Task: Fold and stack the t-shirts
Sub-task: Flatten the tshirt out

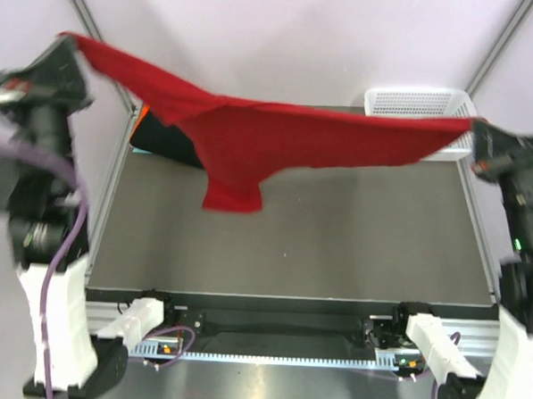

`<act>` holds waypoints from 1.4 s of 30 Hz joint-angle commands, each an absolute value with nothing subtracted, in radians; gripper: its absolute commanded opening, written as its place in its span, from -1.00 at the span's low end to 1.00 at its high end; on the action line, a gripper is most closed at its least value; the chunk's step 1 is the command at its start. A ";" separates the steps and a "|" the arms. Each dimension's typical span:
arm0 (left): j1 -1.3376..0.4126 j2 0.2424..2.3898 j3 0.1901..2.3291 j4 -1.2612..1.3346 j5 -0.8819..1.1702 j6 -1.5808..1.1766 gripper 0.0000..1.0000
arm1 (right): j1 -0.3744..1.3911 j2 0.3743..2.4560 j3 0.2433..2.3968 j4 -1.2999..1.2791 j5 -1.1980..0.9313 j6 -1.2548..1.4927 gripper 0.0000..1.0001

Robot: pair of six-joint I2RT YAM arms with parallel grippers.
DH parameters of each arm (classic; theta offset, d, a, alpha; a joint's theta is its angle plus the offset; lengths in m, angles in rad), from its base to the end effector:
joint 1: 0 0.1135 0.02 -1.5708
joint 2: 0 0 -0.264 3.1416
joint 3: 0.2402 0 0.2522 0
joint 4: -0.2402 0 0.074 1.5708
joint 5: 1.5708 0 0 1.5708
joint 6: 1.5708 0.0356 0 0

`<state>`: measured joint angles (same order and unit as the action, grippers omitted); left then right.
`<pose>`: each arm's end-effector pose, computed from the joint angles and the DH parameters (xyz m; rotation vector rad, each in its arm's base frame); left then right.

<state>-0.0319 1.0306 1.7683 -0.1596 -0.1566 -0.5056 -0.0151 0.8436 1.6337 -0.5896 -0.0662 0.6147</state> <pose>0.1167 0.0018 0.6087 -0.3748 0.9364 -0.4139 0.0816 0.0011 0.5488 0.3772 1.3400 0.5467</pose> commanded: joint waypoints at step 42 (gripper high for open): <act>-0.018 2.003 1.783 0.005 0.115 -0.411 -1.00 | -0.008 1.776 1.314 0.117 -0.149 0.532 -1.00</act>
<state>-0.0273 2.0361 1.6947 -0.0536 0.0467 -0.3843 -0.0147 1.7348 1.2072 0.0452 -0.1089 0.5579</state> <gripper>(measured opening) 0.015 0.009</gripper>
